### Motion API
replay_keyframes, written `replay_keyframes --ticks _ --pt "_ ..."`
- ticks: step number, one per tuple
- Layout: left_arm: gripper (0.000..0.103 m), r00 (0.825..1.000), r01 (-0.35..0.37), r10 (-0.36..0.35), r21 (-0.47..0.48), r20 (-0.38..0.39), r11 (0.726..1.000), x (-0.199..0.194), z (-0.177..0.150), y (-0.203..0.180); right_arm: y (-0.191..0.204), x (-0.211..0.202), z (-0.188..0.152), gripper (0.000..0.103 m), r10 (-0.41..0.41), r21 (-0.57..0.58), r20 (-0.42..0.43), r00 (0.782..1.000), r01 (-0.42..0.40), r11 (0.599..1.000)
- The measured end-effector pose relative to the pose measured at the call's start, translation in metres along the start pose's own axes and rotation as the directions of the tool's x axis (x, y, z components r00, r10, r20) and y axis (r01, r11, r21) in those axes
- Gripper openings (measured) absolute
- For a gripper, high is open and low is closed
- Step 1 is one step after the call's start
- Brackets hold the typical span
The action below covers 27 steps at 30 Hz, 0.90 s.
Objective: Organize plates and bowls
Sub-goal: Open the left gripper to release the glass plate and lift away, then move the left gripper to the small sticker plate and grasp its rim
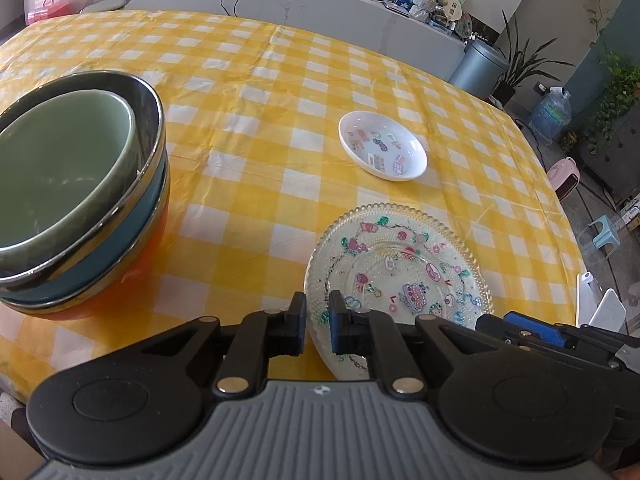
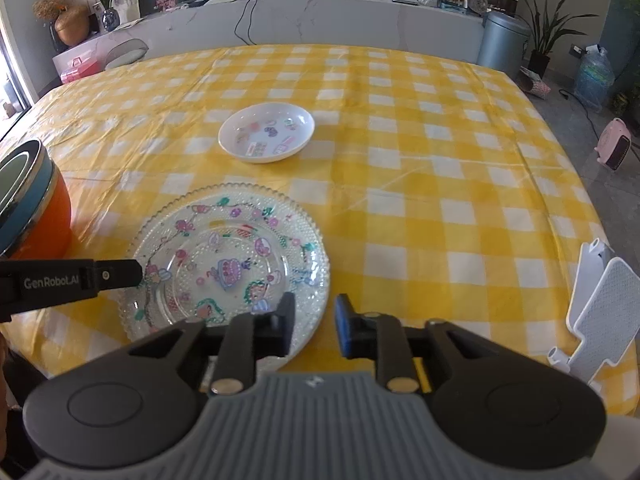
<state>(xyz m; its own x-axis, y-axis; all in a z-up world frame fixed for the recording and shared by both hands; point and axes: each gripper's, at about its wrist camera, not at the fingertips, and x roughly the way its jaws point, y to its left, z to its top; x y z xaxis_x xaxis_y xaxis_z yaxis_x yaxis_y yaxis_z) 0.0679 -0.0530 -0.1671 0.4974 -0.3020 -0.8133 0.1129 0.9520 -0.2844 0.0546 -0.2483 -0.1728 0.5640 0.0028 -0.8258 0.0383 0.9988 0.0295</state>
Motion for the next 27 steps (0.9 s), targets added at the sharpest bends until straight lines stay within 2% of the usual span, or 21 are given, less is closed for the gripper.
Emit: replay_keyframes --ticks 4,6,8,10,12,16,17,20,21,23,27 --pt "0.022 0.999 -0.018 0.017 0.014 0.051 1.000 -0.012 0.002 -0.003 -0.001 -0.005 0.001 0.035 0.013 0.001 0.038 0.999 -0.013 1.000" --pt "0.032 0.996 -0.016 0.012 0.046 0.085 0.999 -0.019 0.006 -0.009 -0.002 -0.011 0.001 0.045 0.026 0.010 0.073 0.997 -0.027 1.000" --pt "0.046 0.992 -0.008 -0.001 0.075 0.122 0.997 -0.027 0.011 -0.017 -0.005 -0.017 0.001 0.055 0.033 0.041 0.105 0.994 -0.037 0.998" --pt "0.048 0.988 0.001 -0.017 0.100 0.156 0.995 -0.033 0.016 -0.022 -0.008 -0.021 0.004 0.062 0.028 0.075 0.123 0.992 -0.037 0.997" --pt "0.049 0.983 -0.004 -0.017 0.115 0.181 0.993 -0.037 0.023 -0.026 -0.009 -0.025 0.009 0.074 -0.010 0.110 0.139 0.990 -0.006 0.994" --pt "0.052 0.966 -0.010 -0.012 0.083 0.259 0.996 -0.043 0.039 -0.026 -0.016 -0.033 0.021 0.074 -0.031 0.169 0.190 0.981 -0.001 0.986" --pt "0.060 0.961 -0.023 -0.001 0.086 0.276 0.996 -0.044 0.043 -0.027 -0.018 -0.034 0.024 0.074 -0.041 0.181 0.203 0.978 0.003 0.983" --pt "0.067 0.936 -0.065 0.027 0.096 0.350 0.993 -0.046 0.053 -0.031 -0.023 -0.037 0.034 0.076 -0.073 0.207 0.270 0.960 0.016 0.978" --pt "0.069 0.934 -0.075 0.038 0.090 0.356 0.993 -0.044 0.057 -0.031 -0.026 -0.038 0.038 0.080 -0.080 0.218 0.291 0.953 0.015 0.976" --pt "0.088 0.935 -0.067 0.041 0.059 0.352 0.996 -0.039 0.063 -0.029 -0.030 -0.037 0.047 0.083 -0.090 0.238 0.305 0.948 0.016 0.971" --pt "0.090 0.953 -0.004 0.004 0.000 0.303 1.000 -0.024 0.075 -0.020 -0.039 -0.024 0.062 0.085 -0.086 0.290 0.280 0.956 0.002 0.957"
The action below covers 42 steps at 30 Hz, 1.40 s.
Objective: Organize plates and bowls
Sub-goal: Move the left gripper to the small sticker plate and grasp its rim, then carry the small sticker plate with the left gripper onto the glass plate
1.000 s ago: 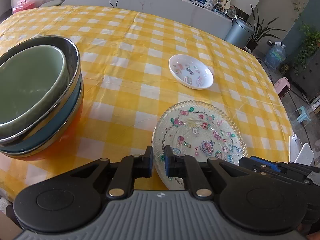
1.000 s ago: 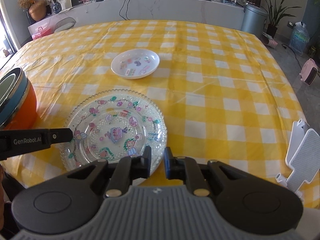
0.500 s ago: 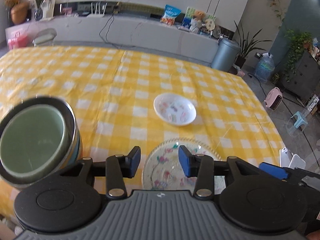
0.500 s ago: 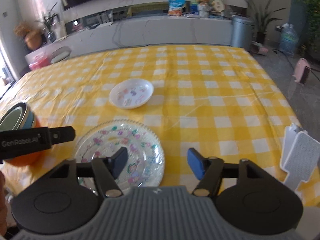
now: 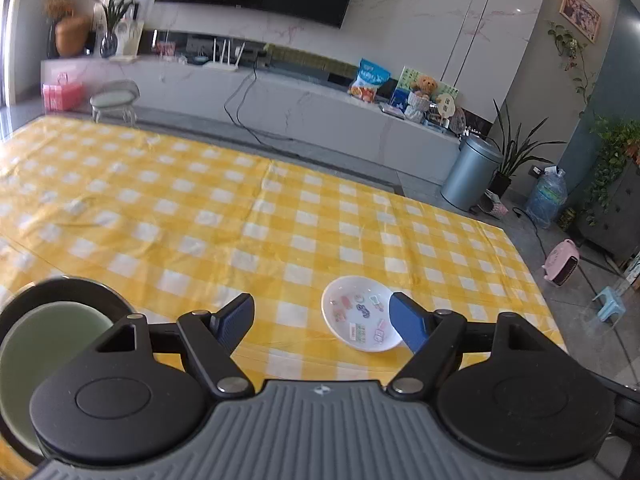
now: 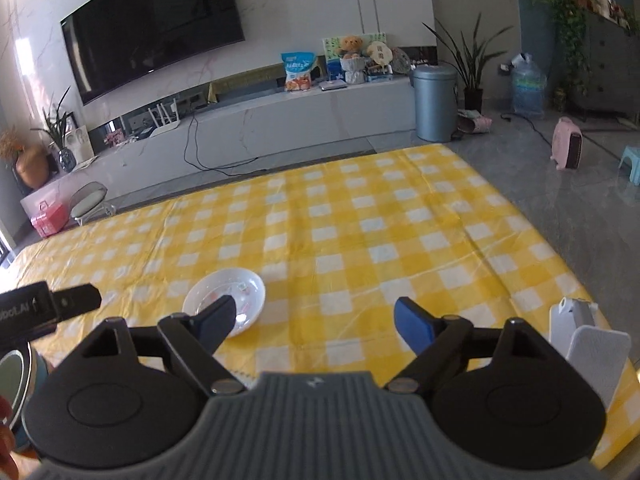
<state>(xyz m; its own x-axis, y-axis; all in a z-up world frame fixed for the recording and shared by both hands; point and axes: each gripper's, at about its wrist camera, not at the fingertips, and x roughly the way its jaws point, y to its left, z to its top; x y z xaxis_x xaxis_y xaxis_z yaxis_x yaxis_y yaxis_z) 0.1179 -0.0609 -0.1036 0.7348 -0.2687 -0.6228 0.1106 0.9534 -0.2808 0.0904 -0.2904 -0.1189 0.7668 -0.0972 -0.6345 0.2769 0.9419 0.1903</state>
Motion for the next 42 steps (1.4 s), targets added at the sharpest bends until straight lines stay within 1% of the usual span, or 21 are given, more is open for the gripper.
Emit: replay_keyframes --ticks 3,5,6,7,9,11,13,15,16,18,19,21,22,26,31,33,36,37,39,41,42 --pt "0.093 1.000 -0.018 0.018 0.014 -0.022 1.000 0.012 0.000 -0.001 0.000 0.016 0.004 0.085 0.006 0.036 -0.027 1.000 -0.005 0.999" --pt "0.093 0.999 -0.014 0.015 0.032 -0.032 0.999 0.021 -0.001 -0.002 0.000 0.025 0.003 0.085 0.015 0.053 -0.021 1.000 -0.014 0.999" --pt "0.093 1.000 -0.001 0.002 0.040 -0.025 0.999 0.024 -0.002 -0.002 0.000 0.029 0.001 0.089 0.014 0.063 -0.012 1.000 -0.013 0.998" --pt "0.092 1.000 0.007 -0.006 0.047 -0.028 0.999 0.027 -0.003 -0.003 -0.001 0.034 0.000 0.091 0.013 0.073 -0.004 1.000 -0.013 0.997" --pt "0.084 0.999 0.017 -0.014 0.063 -0.053 0.998 0.037 -0.003 -0.003 -0.001 0.042 -0.002 0.092 0.015 0.076 0.022 1.000 -0.017 0.997" --pt "0.079 0.996 0.022 -0.017 0.062 -0.086 0.998 0.047 -0.004 -0.003 0.001 0.054 -0.001 0.090 0.025 0.063 0.005 1.000 -0.025 0.998" --pt "0.078 0.993 0.038 -0.034 0.036 -0.114 0.999 0.058 -0.005 0.000 0.000 0.068 0.002 0.081 0.062 0.067 -0.030 0.998 -0.060 0.996" --pt "0.074 0.989 0.046 -0.045 0.007 -0.138 0.999 0.069 -0.005 0.004 0.002 0.080 0.003 0.070 0.077 0.069 -0.066 0.995 -0.073 0.995" --pt "0.070 0.987 0.057 -0.058 -0.010 -0.150 0.998 0.075 -0.005 0.006 0.004 0.087 0.004 0.065 0.082 0.066 -0.081 0.993 -0.077 0.995" --pt "0.056 0.982 0.078 -0.081 -0.025 -0.168 0.997 0.085 -0.004 0.010 0.007 0.098 0.005 0.048 0.097 0.070 -0.112 0.989 -0.090 0.993" --pt "0.048 0.980 0.088 -0.093 -0.034 -0.178 0.996 0.091 -0.004 0.011 0.008 0.104 0.006 0.044 0.114 0.081 -0.125 0.986 -0.104 0.991" --pt "0.041 0.974 0.097 -0.105 -0.053 -0.198 0.994 0.101 -0.004 0.015 0.009 0.114 0.007 0.030 0.146 0.098 -0.140 0.979 -0.133 0.986" --pt "0.038 0.973 0.101 -0.111 -0.061 -0.202 0.993 0.105 -0.003 0.017 0.011 0.118 0.006 0.029 0.158 0.099 -0.146 0.977 -0.144 0.985" --pt "0.037 0.971 0.111 -0.122 -0.066 -0.205 0.992 0.116 -0.002 0.022 0.018 0.133 0.007 0.018 0.181 0.092 -0.160 0.970 -0.168 0.981" --pt "0.032 0.967 0.114 -0.128 -0.074 -0.219 0.991 0.128 -0.002 0.027 0.020 0.142 0.001 0.013 0.211 0.106 -0.174 0.962 -0.195 0.975" --pt "0.032 0.965 0.125 -0.140 -0.079 -0.221 0.989 0.132 -0.002 0.027 0.021 0.143 -0.001 0.011 0.209 0.093 -0.178 0.961 -0.195 0.976" --pt "0.027 0.965 0.134 -0.148 -0.078 -0.216 0.988 0.134 -0.003 0.027 0.021 0.145 -0.003 0.007 0.210 0.087 -0.187 0.960 -0.197 0.977" --pt "0.022 0.965 0.137 -0.150 -0.077 -0.215 0.988 0.135 -0.003 0.026 0.020 0.146 -0.004 0.006 0.211 0.091 -0.190 0.959 -0.196 0.976" --pt "0.019 0.964 0.137 -0.150 -0.074 -0.218 0.988 0.136 -0.003 0.025 0.018 0.147 -0.004 0.004 0.220 0.105 -0.191 0.956 -0.203 0.973" --pt "0.006 0.961 0.141 -0.154 -0.074 -0.231 0.987 0.138 -0.002 0.026 0.017 0.148 -0.004 0.004 0.224 0.109 -0.190 0.956 -0.207 0.972" --pt "0.006 0.960 0.143 -0.156 -0.074 -0.232 0.987 0.138 -0.002 0.025 0.017 0.148 -0.004 0.004 0.226 0.111 -0.189 0.956 -0.208 0.972"
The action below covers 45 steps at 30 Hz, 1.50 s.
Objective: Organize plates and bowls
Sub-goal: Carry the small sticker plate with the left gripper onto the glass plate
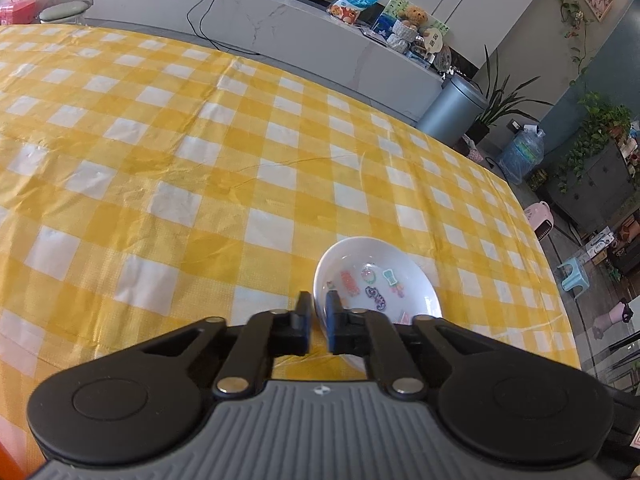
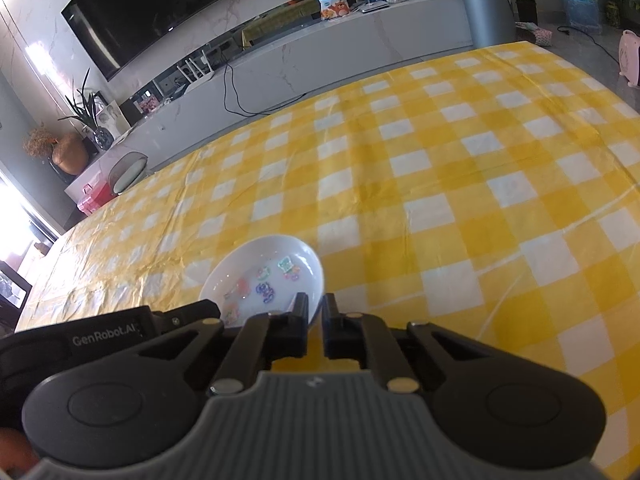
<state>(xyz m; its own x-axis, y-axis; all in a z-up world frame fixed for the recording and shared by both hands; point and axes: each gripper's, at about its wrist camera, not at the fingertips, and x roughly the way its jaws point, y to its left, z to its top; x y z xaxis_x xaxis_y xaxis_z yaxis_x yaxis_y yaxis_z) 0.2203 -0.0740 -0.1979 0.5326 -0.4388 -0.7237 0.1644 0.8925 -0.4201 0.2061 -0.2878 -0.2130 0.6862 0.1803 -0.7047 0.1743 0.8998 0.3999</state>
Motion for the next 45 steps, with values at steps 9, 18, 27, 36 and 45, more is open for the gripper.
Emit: replay_keyframes --ticks 9,18,27,36,45 --pt "0.006 1.000 0.010 -0.010 0.020 0.008 1.000 -0.031 -0.003 -0.011 0.006 -0.023 -0.001 0.003 0.018 -0.024 0.032 0.999 -0.017 1.000" --pt "0.006 1.000 0.015 -0.016 0.027 0.003 1.000 -0.080 -0.021 -0.023 0.019 -0.073 -0.020 0.003 -0.001 -0.018 0.021 1.000 0.001 1.000" --pt "0.006 1.000 0.020 -0.021 0.065 0.008 0.998 -0.121 -0.048 -0.035 0.026 -0.131 -0.056 0.003 0.003 -0.002 0.065 0.998 -0.003 1.000" --pt "0.007 0.998 0.032 -0.029 0.050 -0.055 0.998 -0.127 -0.085 -0.028 0.013 -0.153 -0.093 0.003 0.013 0.039 0.046 0.999 -0.015 0.999" --pt "0.008 0.995 0.007 -0.005 0.025 -0.103 1.000 -0.110 -0.099 -0.022 -0.004 -0.142 -0.104 0.003 0.030 0.071 0.013 0.999 -0.031 0.997"
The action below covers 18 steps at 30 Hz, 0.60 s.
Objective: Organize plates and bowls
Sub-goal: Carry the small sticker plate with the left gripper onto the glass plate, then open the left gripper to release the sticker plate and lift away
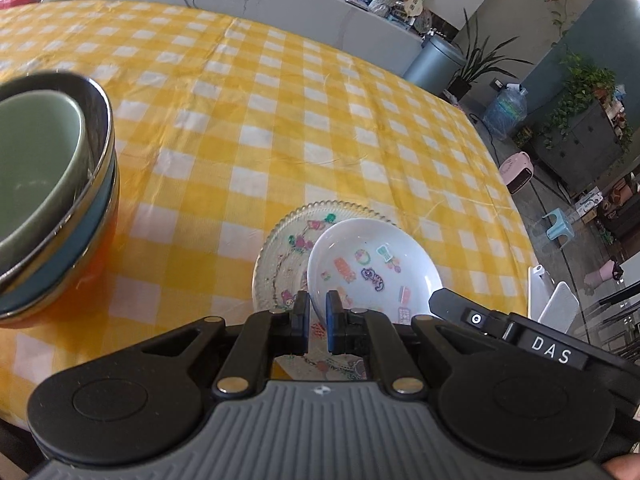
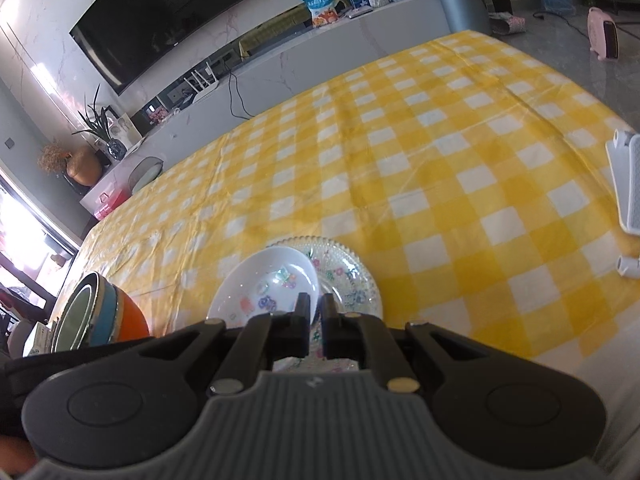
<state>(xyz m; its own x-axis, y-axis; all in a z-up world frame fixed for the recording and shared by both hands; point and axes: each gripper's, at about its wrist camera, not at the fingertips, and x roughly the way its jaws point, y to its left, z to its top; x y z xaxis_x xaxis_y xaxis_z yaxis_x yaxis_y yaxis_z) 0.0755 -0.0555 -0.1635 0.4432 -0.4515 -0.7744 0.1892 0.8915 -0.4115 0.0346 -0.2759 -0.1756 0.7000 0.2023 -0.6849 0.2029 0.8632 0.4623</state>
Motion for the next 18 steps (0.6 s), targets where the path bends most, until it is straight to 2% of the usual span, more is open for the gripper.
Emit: replay_keyframes --ticks 8,18 --pt "0.008 1.000 0.003 -0.003 -0.007 -0.012 1.000 0.0049 -0.0008 0.0004 -0.0038 0.0116 0.0016 0.003 -0.011 0.035 -0.026 1.000 0.012 0.999" --pt "0.009 1.000 0.008 -0.008 0.007 -0.018 1.000 0.0085 -0.0029 0.0019 0.0017 0.0125 0.0007 0.004 -0.040 -0.002 -0.037 0.999 0.039 0.999"
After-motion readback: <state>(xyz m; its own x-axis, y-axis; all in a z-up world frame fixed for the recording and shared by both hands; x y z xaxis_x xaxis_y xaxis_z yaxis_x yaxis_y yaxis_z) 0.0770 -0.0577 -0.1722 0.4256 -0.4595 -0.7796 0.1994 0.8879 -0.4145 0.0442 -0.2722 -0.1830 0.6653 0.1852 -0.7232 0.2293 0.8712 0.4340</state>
